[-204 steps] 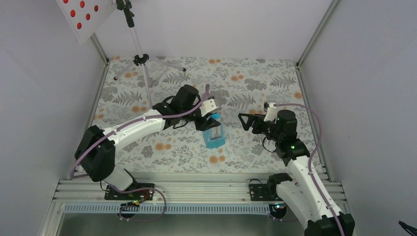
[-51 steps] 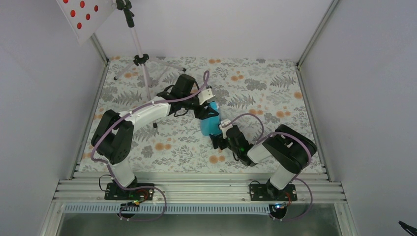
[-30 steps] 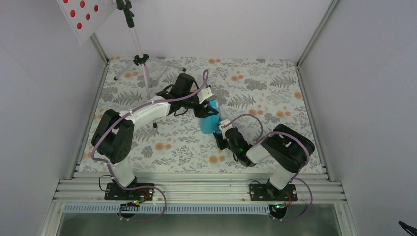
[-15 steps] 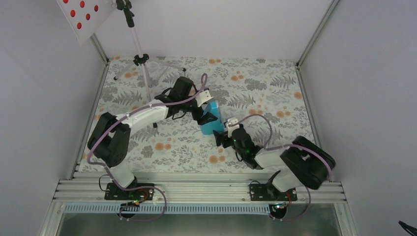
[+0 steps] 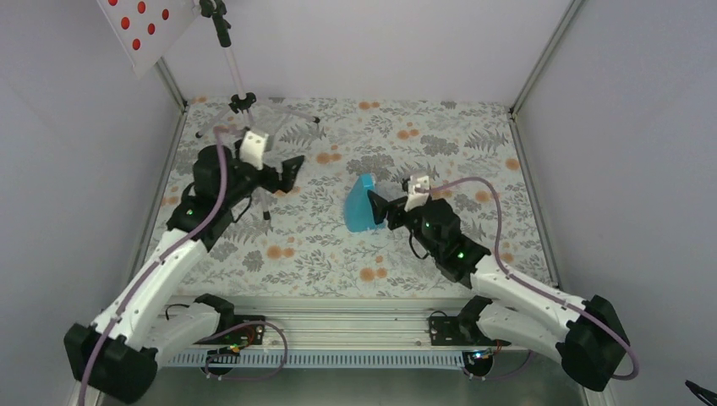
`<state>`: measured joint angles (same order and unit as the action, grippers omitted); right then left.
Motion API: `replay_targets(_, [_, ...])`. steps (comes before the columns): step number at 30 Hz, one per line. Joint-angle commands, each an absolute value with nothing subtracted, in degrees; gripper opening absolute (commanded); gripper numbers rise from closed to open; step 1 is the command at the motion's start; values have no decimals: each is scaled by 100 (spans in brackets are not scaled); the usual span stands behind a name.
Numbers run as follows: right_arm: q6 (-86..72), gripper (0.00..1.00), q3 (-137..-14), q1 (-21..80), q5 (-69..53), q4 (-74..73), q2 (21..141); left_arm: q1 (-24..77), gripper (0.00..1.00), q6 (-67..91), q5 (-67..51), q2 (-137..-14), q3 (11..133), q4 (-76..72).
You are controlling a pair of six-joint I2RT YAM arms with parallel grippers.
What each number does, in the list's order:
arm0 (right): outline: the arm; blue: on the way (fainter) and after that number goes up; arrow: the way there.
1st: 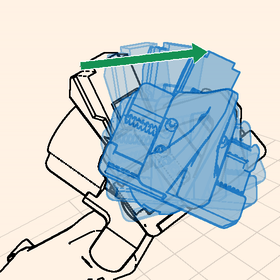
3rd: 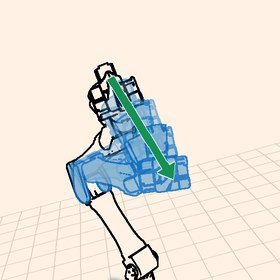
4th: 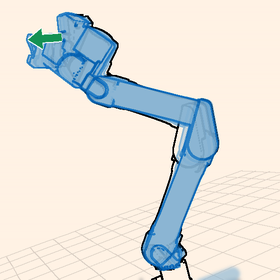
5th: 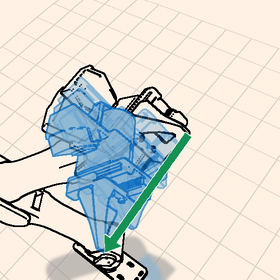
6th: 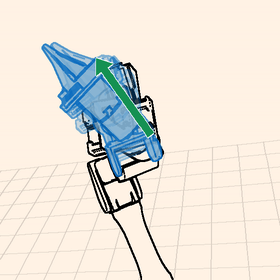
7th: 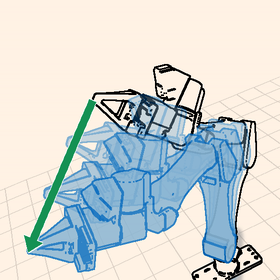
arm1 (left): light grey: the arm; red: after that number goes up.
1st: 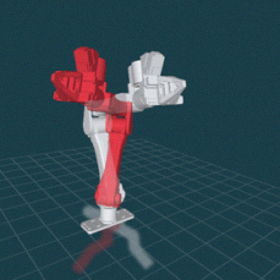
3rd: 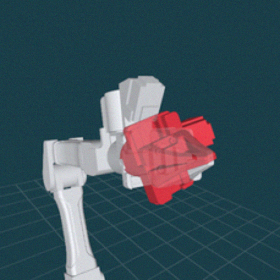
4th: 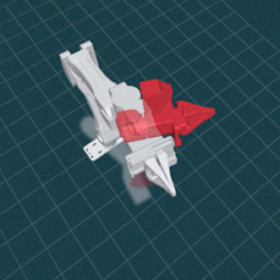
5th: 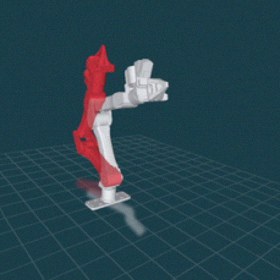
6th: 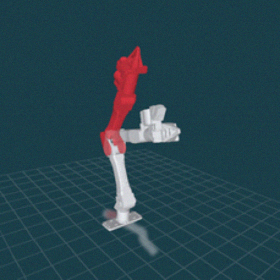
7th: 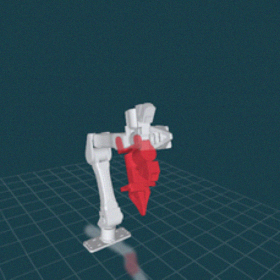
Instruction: Pack up the instrument practice props
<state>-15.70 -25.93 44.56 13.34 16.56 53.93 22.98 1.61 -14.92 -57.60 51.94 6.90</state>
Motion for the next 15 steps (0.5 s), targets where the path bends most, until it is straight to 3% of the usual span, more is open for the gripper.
replay_targets(1, [-1555, 100, -3542, 4410, 1149, 433, 5883, 1524, 100, 1065, -1056, -5320, 4613, 1579])
replay_targets(11, [-1445, 100, -4730, 4353, 1647, -188, 7651, 647, 100, 1120, -1182, -4810, 4334, 2110])
replay_targets(15, [-1700, 85, -4627, 4039, 1766, -24, 7861, 345, 100, 1391, -1196, -4874, 4361, 2258])
